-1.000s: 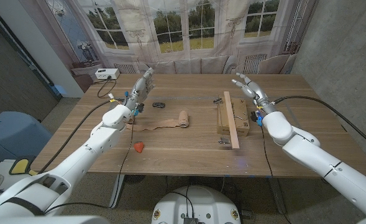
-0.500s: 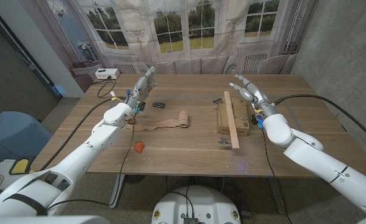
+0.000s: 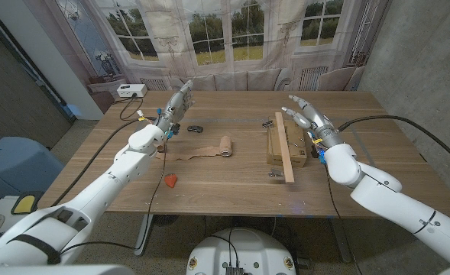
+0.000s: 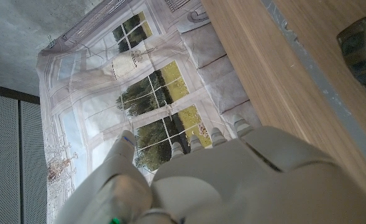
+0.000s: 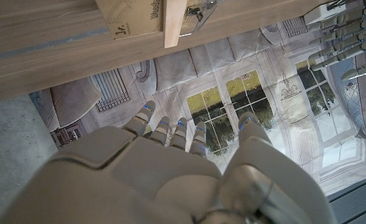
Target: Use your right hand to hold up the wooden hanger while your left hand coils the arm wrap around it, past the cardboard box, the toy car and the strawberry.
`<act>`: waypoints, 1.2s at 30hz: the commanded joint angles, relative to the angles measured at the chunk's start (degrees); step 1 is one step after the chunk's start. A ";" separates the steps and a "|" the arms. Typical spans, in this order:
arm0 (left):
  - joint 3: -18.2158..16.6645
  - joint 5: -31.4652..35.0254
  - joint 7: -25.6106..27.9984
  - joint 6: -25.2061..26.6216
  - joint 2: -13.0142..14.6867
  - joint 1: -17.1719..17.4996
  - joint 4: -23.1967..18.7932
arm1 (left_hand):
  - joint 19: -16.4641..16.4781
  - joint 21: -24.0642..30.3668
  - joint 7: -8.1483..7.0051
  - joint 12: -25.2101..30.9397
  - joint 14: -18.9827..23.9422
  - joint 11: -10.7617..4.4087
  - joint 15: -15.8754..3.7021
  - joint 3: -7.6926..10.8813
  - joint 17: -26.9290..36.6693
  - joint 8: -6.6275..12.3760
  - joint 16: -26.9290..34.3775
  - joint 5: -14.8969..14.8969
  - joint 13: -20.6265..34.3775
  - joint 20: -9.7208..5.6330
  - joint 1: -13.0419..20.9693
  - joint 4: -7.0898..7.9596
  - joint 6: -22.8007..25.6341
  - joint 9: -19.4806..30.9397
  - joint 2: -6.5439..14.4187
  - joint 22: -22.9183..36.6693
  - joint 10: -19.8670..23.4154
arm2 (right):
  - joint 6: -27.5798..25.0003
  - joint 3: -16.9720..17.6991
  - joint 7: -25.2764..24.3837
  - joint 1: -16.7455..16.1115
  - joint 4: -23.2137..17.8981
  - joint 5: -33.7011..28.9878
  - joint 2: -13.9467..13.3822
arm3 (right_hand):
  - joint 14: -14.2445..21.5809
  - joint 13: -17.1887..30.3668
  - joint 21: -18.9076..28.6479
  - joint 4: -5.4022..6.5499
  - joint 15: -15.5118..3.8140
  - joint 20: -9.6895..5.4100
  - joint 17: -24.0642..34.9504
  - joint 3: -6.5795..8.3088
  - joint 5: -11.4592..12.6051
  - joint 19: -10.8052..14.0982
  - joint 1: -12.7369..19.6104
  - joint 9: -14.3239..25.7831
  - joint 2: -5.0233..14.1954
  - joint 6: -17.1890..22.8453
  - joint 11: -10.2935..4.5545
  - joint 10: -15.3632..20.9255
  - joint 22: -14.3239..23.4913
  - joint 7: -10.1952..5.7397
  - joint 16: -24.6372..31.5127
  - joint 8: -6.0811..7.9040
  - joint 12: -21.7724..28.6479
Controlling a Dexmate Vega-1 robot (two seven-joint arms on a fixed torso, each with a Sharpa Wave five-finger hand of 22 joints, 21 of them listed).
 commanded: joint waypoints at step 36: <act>2.23 2.41 0.99 2.71 -0.09 -1.01 -3.94 | 0.68 -0.27 -0.34 -0.16 -2.64 1.28 -0.04 0.00 0.16 -0.26 -0.23 0.25 0.27 0.27 0.64 -0.48 -3.49 0.17 -0.21 0.13 -4.36 | -22.11 2.97 1.35 -13.63 -16.60 -6.29 -8.98 | 7.98 0.50 0.84 -0.19 -0.11 1.41 0.44 -0.53 0.20 5.60 1.21 0.36 -0.80 4.13 0.70 4.98 0.45 1.23 1.72 0.90 0.70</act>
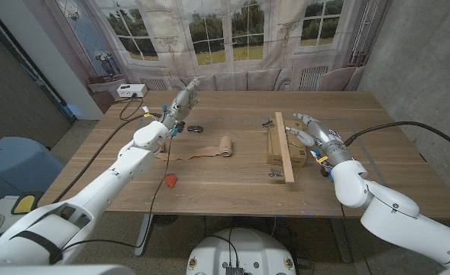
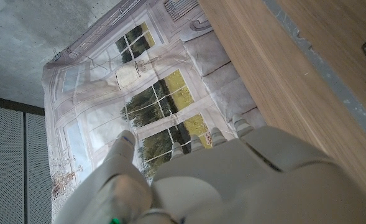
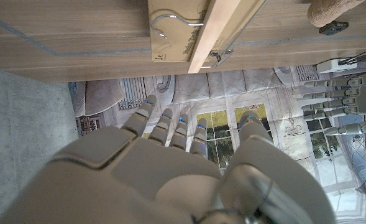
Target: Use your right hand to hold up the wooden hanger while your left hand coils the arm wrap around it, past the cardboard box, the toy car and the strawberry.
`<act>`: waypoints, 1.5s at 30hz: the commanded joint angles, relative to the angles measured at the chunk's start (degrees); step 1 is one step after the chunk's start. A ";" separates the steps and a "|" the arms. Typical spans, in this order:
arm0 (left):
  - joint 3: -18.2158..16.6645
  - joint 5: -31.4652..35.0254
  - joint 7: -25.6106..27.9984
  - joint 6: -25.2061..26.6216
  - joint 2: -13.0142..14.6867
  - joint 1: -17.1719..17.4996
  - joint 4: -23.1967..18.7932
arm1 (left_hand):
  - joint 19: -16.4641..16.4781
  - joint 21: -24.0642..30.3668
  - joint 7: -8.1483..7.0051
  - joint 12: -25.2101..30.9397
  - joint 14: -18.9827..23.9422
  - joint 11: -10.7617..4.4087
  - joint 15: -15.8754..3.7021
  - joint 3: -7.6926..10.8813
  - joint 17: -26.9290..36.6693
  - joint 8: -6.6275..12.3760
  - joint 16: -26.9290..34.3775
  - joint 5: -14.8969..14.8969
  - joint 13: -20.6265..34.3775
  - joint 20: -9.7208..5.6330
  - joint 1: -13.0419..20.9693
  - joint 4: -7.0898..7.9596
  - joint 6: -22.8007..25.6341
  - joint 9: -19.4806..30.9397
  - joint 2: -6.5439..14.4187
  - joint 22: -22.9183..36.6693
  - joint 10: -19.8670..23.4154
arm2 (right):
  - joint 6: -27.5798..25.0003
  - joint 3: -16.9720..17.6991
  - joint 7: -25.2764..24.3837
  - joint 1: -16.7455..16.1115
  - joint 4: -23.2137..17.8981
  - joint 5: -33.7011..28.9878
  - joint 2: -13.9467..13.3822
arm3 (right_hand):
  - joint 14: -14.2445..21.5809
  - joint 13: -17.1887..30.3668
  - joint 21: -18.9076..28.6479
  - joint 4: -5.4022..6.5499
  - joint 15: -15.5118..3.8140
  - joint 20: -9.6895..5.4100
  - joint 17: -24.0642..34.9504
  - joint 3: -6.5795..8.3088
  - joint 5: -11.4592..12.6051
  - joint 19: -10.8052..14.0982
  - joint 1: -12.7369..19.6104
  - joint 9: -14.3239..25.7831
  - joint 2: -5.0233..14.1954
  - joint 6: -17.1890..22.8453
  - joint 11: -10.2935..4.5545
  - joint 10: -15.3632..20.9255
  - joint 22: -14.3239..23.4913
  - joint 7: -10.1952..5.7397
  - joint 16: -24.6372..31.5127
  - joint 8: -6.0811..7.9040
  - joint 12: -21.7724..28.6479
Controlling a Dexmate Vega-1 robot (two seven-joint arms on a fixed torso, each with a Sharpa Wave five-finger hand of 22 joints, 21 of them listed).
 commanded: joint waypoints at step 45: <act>1.11 0.60 -0.08 1.26 -0.29 0.06 -3.29 | 0.88 -0.35 -0.34 -0.35 -1.84 0.80 -0.06 0.17 0.19 -0.13 -0.37 0.25 0.31 0.23 0.63 -0.30 -2.82 0.17 -0.30 0.13 -3.23 | -27.96 -11.57 5.59 6.52 -11.53 1.67 -7.69 | 16.41 1.54 1.44 0.03 -1.89 0.22 1.71 -3.08 0.73 10.02 1.47 1.01 -4.54 18.35 6.13 18.61 0.49 7.68 4.28 4.65 3.89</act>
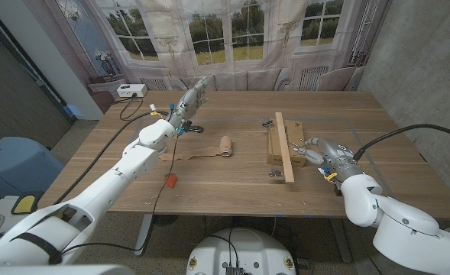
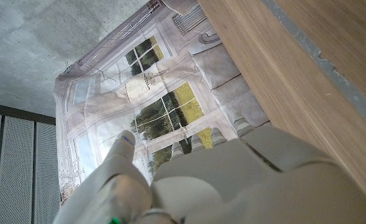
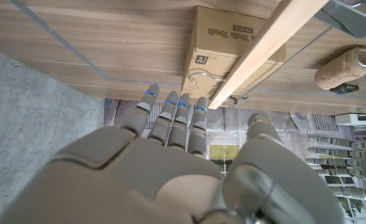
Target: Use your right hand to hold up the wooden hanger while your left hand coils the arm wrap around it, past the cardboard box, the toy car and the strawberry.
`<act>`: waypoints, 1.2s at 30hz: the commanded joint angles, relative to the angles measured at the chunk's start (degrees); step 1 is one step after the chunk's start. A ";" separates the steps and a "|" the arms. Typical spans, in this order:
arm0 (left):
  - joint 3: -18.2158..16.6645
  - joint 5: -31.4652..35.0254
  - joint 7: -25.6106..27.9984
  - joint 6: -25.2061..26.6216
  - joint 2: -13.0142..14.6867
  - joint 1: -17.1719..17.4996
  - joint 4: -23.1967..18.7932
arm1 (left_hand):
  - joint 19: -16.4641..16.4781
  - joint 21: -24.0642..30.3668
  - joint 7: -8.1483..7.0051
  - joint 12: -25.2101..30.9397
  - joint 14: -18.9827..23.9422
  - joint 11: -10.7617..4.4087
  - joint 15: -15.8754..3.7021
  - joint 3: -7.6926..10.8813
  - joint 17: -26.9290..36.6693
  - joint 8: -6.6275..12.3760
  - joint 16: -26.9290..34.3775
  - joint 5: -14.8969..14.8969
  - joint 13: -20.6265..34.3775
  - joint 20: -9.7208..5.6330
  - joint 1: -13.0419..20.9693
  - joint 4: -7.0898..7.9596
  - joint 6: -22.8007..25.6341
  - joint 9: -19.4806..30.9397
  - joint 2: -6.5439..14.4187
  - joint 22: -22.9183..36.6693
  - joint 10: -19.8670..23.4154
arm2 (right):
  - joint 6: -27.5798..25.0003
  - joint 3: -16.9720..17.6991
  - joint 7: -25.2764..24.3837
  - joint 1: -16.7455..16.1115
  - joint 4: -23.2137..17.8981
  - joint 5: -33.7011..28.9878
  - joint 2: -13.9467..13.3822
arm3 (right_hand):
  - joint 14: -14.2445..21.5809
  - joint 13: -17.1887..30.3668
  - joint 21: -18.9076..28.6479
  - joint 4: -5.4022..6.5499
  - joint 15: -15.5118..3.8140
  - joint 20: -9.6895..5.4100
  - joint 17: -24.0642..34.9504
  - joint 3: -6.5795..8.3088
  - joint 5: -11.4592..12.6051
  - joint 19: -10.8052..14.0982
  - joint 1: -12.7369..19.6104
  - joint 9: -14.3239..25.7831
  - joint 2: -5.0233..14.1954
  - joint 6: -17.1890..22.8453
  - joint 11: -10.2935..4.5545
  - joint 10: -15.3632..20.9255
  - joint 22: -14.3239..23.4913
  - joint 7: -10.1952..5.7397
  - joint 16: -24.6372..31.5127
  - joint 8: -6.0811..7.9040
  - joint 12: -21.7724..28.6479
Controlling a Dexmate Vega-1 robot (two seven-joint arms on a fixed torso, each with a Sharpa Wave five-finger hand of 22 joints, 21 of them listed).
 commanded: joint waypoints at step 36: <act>-0.21 -0.43 -1.19 -0.42 0.35 -0.49 0.18 | 0.43 -0.62 -0.35 -0.30 -1.75 0.39 -0.05 0.13 0.19 -0.23 -0.18 0.26 0.32 0.04 0.62 -0.33 -2.82 0.17 -0.31 0.14 -3.11 | -20.08 -30.59 22.50 28.43 1.99 -15.92 3.49 | 9.53 2.04 1.36 0.70 0.03 0.26 1.57 -3.36 1.56 6.30 -1.12 1.35 -3.88 9.66 1.08 10.08 0.36 1.55 3.51 4.31 3.74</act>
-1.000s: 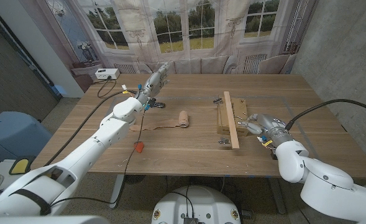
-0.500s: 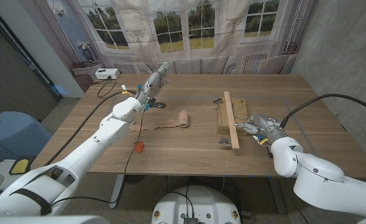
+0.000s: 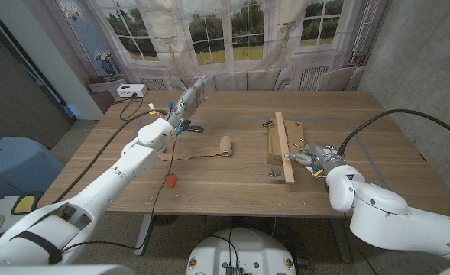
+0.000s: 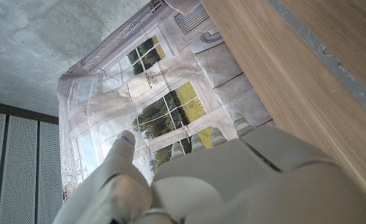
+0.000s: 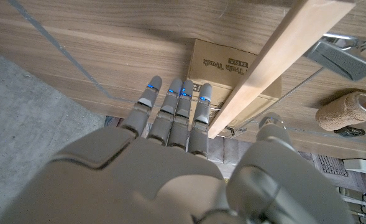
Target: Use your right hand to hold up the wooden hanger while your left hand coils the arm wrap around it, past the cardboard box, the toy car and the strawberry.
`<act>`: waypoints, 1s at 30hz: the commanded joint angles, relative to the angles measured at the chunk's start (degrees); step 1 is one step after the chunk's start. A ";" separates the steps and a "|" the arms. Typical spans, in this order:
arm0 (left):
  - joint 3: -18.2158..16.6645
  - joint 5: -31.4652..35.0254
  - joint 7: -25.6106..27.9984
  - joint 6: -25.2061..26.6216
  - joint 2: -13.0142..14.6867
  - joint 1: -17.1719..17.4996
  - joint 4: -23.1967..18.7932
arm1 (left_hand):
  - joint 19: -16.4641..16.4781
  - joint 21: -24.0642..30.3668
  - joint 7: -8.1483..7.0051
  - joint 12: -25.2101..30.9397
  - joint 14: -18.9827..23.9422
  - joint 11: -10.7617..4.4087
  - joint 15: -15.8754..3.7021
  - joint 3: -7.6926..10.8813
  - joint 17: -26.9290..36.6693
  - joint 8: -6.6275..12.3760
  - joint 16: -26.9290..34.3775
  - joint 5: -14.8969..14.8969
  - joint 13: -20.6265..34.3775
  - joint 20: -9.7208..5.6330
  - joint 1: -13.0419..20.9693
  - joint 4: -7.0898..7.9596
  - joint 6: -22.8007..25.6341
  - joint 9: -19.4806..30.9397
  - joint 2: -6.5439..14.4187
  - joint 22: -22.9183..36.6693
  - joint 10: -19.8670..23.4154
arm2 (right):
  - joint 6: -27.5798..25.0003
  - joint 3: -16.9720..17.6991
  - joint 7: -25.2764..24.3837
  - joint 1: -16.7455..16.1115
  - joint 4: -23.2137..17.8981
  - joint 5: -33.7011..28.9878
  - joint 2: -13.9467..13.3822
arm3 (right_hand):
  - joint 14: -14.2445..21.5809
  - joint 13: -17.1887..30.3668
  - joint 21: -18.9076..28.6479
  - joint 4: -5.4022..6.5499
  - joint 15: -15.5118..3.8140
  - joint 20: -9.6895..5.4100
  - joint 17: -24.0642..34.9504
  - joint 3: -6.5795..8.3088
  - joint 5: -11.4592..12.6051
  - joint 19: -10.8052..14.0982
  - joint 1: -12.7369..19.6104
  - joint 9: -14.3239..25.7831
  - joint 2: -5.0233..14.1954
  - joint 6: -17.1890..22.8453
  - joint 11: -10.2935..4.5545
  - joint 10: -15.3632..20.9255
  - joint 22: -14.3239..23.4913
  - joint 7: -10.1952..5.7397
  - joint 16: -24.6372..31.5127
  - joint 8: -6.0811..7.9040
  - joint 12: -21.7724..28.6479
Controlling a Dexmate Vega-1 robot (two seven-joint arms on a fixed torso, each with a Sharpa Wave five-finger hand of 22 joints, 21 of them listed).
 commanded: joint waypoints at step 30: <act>0.03 -0.69 -0.53 1.26 -0.18 -0.62 0.76 | 0.28 -0.27 -0.35 -0.19 -1.75 0.34 -0.13 0.05 0.21 -0.02 -0.23 0.27 0.33 0.17 0.50 -0.28 -2.74 0.17 -0.33 0.15 -3.15 | -0.29 1.87 43.42 -5.38 9.76 -48.82 12.67 | -1.85 1.40 -0.63 0.39 -0.91 0.44 1.37 0.32 2.35 0.87 3.95 0.58 2.54 -5.81 -1.80 -5.18 0.17 -1.14 -0.99 -1.83 -2.52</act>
